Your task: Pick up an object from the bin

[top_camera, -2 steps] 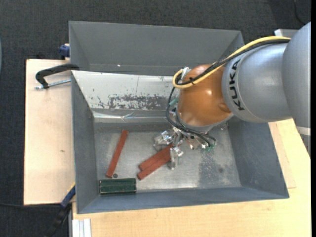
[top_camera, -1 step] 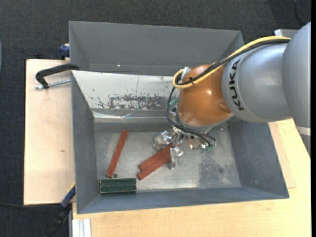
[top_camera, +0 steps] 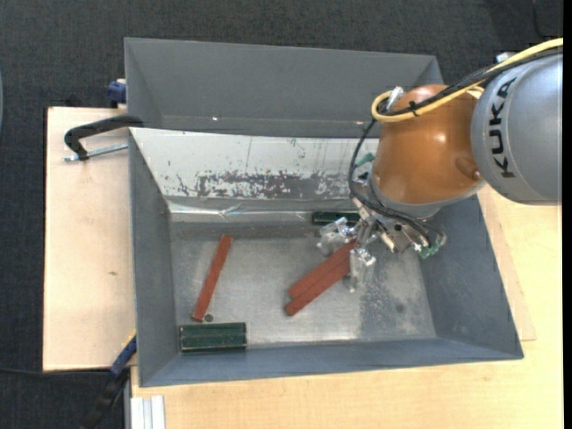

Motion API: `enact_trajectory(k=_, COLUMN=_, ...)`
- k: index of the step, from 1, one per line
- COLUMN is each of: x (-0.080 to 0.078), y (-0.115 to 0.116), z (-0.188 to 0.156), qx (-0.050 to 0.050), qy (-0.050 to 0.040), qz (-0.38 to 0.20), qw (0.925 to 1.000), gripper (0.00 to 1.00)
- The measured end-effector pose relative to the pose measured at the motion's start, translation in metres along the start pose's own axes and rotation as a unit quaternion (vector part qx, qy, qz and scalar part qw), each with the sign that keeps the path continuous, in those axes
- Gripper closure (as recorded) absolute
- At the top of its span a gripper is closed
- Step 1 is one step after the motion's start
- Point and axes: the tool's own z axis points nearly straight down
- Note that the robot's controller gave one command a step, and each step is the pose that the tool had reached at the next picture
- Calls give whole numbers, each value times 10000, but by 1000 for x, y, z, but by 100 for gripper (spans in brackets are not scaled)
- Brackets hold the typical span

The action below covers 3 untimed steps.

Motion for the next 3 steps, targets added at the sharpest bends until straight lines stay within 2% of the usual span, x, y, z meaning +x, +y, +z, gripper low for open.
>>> enact_trajectory(k=1, x=0, y=0, z=0, qx=-1, qy=0, qz=0, qw=10000, gripper=100)
enact_trajectory(k=2, x=8, y=-11, z=-72, qx=-7, qy=10, qz=8, qw=10000, gripper=0)
enact_trajectory(k=3, x=12, y=-20, z=-122, qx=35, qy=-46, qz=29, qw=10000, gripper=0)
